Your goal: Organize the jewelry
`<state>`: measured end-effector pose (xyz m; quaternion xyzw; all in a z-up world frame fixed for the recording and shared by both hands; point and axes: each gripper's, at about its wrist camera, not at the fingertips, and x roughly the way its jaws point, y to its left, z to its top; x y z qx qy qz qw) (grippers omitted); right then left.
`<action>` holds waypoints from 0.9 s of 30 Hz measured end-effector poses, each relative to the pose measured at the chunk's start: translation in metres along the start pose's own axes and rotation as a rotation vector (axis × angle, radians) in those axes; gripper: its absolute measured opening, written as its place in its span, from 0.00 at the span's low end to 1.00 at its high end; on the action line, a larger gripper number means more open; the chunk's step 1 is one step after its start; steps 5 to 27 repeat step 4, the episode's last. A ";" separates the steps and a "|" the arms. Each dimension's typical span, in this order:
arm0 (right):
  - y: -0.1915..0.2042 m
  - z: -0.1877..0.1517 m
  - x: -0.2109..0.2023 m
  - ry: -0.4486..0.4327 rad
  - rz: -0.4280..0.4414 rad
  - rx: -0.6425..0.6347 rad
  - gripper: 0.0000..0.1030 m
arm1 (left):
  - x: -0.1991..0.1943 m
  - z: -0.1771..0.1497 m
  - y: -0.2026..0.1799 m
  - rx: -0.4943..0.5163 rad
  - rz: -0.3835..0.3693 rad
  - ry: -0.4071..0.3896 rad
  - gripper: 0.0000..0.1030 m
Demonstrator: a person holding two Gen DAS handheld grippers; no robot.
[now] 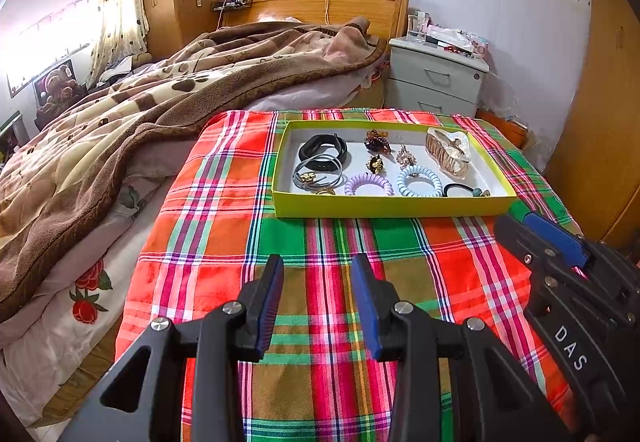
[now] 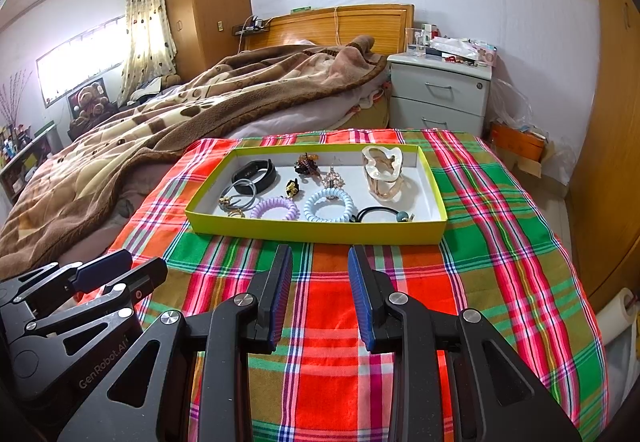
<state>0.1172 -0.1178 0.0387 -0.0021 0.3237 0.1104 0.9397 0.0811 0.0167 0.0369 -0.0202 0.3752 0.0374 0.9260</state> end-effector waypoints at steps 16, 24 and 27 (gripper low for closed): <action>-0.001 -0.001 0.000 0.000 0.000 0.002 0.29 | 0.001 0.000 0.000 -0.004 0.004 0.005 0.36; -0.001 -0.001 0.000 0.000 0.000 0.002 0.29 | 0.001 0.000 0.000 -0.004 0.004 0.005 0.36; -0.001 -0.001 0.000 0.000 0.000 0.002 0.29 | 0.001 0.000 0.000 -0.004 0.004 0.005 0.36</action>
